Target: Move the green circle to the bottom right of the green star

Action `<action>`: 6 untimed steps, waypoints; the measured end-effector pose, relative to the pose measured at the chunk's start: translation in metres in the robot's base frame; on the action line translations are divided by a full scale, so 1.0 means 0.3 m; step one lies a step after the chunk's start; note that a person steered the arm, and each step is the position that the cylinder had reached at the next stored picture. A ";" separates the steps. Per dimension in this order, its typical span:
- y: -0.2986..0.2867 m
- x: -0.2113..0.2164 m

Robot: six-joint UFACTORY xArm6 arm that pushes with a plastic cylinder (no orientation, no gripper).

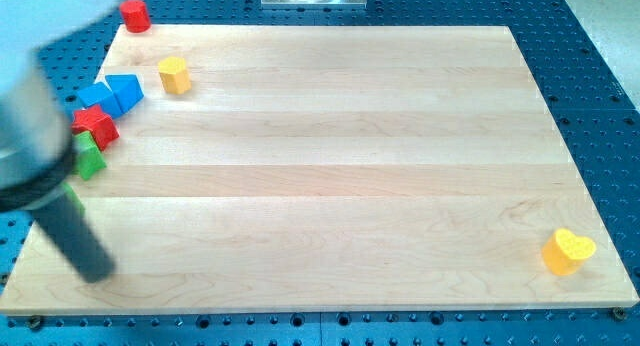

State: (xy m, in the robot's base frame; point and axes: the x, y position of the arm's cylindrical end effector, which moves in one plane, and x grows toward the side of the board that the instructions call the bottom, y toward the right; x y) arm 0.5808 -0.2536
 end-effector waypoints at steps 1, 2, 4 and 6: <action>-0.169 -0.129; -0.062 -0.158; 0.085 -0.239; 0.309 -0.373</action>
